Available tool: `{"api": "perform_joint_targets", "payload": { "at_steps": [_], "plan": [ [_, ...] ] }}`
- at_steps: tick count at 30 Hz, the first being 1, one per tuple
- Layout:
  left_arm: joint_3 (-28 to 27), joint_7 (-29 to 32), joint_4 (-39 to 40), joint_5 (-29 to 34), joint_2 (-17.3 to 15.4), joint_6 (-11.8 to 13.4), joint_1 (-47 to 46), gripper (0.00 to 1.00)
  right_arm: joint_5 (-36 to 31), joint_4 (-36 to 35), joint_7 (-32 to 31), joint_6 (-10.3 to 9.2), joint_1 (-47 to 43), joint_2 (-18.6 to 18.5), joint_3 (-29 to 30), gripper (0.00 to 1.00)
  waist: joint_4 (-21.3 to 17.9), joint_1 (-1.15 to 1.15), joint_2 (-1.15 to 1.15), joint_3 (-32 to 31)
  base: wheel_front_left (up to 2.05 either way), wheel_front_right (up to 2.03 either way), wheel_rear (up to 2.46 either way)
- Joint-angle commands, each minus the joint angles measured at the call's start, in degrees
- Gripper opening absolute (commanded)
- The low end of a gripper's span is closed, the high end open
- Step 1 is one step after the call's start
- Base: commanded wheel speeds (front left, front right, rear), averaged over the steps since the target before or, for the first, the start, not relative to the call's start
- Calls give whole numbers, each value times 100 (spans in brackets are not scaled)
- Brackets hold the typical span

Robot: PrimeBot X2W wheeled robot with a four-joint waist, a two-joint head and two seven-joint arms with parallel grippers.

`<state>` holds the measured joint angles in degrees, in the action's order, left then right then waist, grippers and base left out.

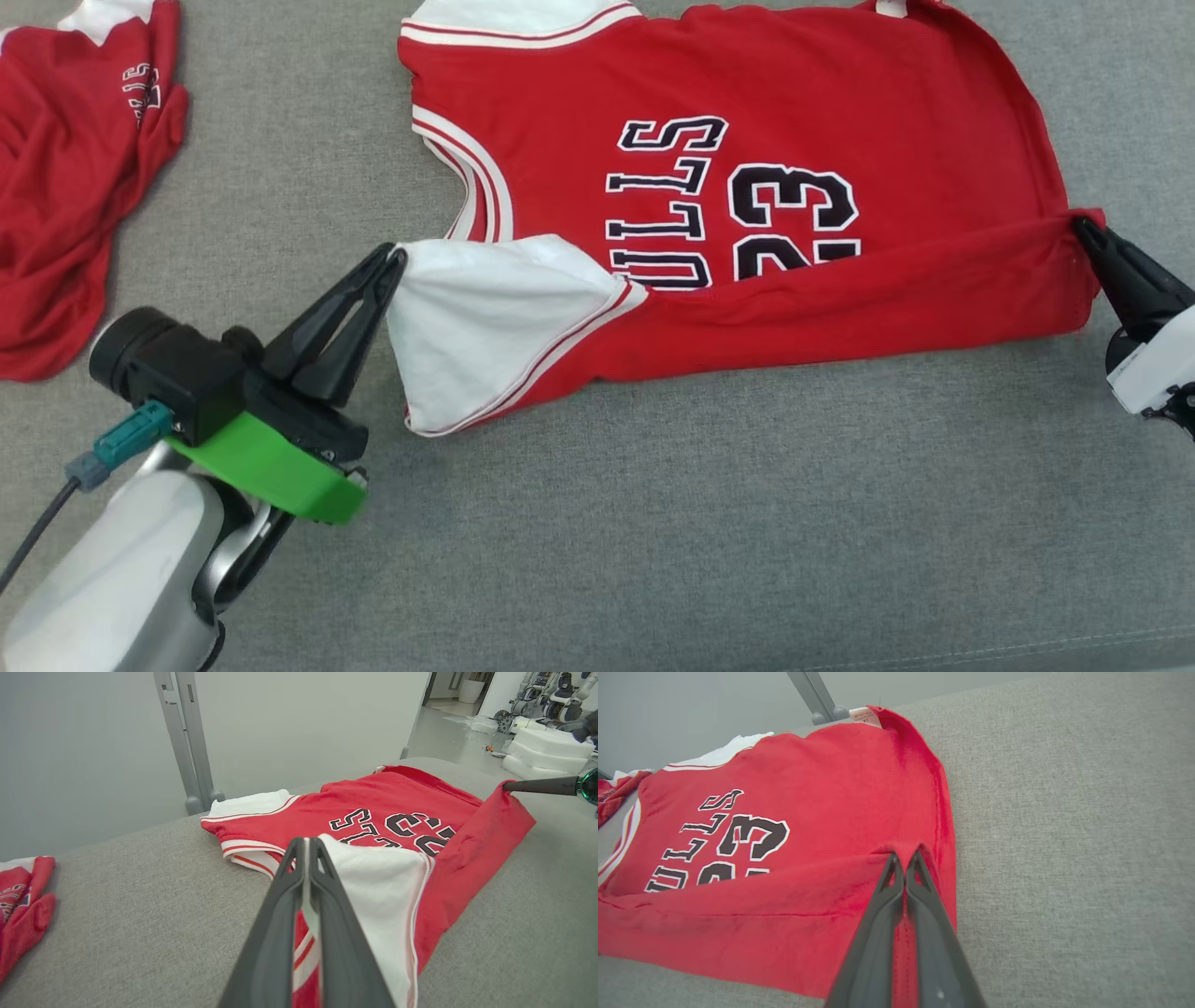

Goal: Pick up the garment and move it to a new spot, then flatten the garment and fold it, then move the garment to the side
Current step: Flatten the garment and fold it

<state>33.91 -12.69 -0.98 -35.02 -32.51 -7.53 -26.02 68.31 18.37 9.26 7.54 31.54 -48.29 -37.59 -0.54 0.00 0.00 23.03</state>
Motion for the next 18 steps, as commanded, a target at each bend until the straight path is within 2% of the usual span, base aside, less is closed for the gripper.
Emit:
{"api": "perform_joint_targets", "payload": {
  "at_steps": [1, 7, 8, 9, 11, 12, 18],
  "plan": [
    [58, -68, -111, 96, 4, 10, -242, 0, -69, 41, 63, -10, 137, 13, -20, 0, 33, 0, 0, 132, 0, 0, 0],
    [311, -207, -604, 174, 101, 10, -793, 0, -106, 164, 120, -10, 439, 89, -170, 2, -1, 0, 0, 272, 0, 0, 0],
    [342, -215, -677, 182, 119, 10, -850, 0, -112, 198, 147, -10, 474, 102, -183, 42, -7, 0, 0, 283, 0, 0, 0],
    [359, -233, -781, 160, 161, 10, -905, 11, -107, 240, 181, -10, 510, 125, -194, 100, -11, 0, 0, 293, 0, 0, 0],
    [314, -253, -931, 151, 240, 10, -982, 48, -91, 278, 280, -9, 542, 184, -194, 100, -19, 0, 0, 291, 0, 0, 0],
    [239, -257, -992, 132, 294, 11, -986, 100, -81, 275, 331, -9, 546, 203, -190, 100, -26, 0, 0, 282, 0, 0, 0],
    [-580, -242, -711, 70, 638, 178, -194, 100, -242, -23, 584, -9, 286, 256, 104, 100, -101, 0, 0, 116, 0, 0, 0]
  ]
}}
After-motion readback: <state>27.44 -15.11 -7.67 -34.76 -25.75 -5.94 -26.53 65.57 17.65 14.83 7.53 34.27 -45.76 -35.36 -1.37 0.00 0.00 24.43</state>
